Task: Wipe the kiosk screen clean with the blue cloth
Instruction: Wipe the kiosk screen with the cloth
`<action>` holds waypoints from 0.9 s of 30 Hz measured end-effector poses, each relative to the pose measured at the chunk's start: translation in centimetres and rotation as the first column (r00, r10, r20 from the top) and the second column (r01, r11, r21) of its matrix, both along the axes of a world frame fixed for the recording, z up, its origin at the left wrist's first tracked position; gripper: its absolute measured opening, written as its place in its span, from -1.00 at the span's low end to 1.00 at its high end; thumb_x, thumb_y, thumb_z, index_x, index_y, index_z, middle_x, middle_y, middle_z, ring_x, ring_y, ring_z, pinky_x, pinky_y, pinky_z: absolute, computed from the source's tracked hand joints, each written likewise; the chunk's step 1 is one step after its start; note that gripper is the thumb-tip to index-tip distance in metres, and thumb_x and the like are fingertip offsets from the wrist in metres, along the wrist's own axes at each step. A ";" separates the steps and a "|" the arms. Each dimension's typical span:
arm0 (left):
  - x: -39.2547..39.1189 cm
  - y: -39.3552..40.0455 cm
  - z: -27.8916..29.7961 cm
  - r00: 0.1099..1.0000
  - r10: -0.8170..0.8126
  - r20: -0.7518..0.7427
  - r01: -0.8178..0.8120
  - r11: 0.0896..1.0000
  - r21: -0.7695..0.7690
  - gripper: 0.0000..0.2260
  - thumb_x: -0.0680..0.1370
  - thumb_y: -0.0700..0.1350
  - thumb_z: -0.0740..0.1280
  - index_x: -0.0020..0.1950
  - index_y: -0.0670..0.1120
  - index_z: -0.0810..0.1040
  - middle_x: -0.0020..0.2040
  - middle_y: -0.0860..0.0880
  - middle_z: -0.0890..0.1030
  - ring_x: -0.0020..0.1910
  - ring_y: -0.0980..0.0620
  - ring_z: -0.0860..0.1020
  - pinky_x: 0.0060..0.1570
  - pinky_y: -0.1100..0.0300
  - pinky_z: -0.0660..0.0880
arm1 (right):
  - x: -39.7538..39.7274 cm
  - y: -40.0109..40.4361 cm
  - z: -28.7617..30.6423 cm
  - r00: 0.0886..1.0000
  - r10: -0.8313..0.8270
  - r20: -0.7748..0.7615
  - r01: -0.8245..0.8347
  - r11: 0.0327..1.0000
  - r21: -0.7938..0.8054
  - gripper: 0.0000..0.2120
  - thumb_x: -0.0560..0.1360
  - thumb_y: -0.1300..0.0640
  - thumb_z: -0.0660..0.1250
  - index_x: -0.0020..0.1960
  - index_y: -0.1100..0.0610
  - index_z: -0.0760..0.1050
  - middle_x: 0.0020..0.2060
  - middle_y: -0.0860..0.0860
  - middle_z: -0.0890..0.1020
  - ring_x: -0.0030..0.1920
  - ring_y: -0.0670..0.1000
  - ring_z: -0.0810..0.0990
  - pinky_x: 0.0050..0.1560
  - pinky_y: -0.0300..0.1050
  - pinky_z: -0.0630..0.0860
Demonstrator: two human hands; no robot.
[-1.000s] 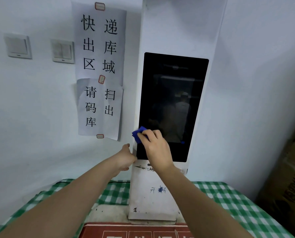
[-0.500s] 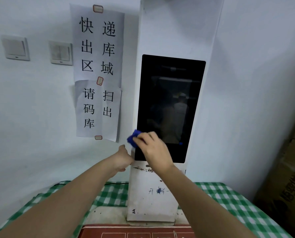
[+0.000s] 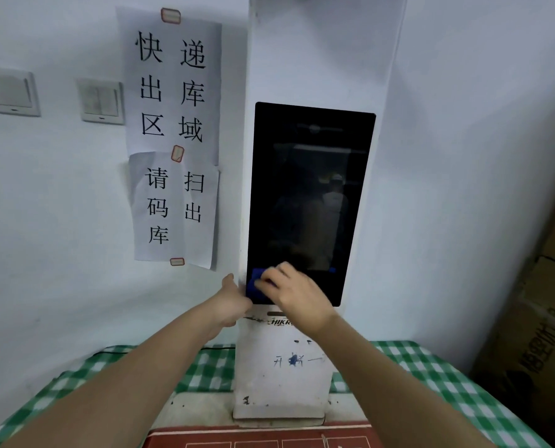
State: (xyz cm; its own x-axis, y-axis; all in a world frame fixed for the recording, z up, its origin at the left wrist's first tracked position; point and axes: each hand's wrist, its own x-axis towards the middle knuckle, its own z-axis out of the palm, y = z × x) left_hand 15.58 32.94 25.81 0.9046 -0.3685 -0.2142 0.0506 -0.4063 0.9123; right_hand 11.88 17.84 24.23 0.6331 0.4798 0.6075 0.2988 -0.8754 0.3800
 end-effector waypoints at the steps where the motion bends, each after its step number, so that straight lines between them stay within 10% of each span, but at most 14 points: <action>1: 0.1 -0.1 0.0 1.000 -0.002 -0.001 0.002 1.000 -0.004 -0.29 0.56 -0.30 0.18 0.57 -0.05 -0.17 -0.09 0.01 0.41 -0.24 0.13 0.35 -0.18 0.25 0.38 | 0.0 -0.2 1.0 0.998 -0.019 0.054 0.016 0.998 0.063 -0.55 0.21 0.36 0.51 0.10 0.20 0.61 -0.07 0.07 0.59 -0.13 0.10 0.49 -0.33 -0.13 0.46; 10: 0.7 -1.7 -1.0 0.997 0.069 0.020 -0.070 0.996 0.050 -0.28 0.52 -0.28 0.21 0.56 -0.04 -0.12 0.35 -0.18 0.39 0.26 -0.14 0.44 0.23 0.02 0.48 | -0.2 -1.0 -3.4 0.998 -0.050 -0.044 0.055 0.992 0.115 -0.49 0.13 0.42 0.52 0.06 0.22 0.61 -0.08 0.05 0.58 -0.16 0.09 0.45 -0.39 -0.15 0.49; 21: 0.7 -1.9 -0.7 0.998 0.063 0.027 -0.063 0.998 0.018 -0.27 0.52 -0.22 0.23 0.56 -0.03 -0.12 0.45 -0.15 0.27 0.30 -0.11 0.40 0.26 0.05 0.45 | -0.5 -2.6 1.1 0.969 -0.173 0.177 0.105 0.934 0.341 -0.49 0.23 0.47 0.46 0.17 0.24 0.58 0.01 0.10 0.60 -0.10 0.14 0.52 -0.34 -0.09 0.55; 27: 0.4 -2.0 -0.6 0.996 0.085 0.037 -0.086 0.996 0.035 -0.30 0.53 -0.25 0.22 0.56 -0.05 -0.10 0.42 -0.17 0.28 0.12 -0.07 0.40 0.16 0.10 0.46 | -2.1 -3.8 -4.9 0.993 -0.107 -0.056 0.116 0.973 0.198 -0.49 0.13 0.47 0.48 0.05 0.21 0.61 -0.11 0.05 0.58 -0.18 0.10 0.48 -0.44 -0.13 0.48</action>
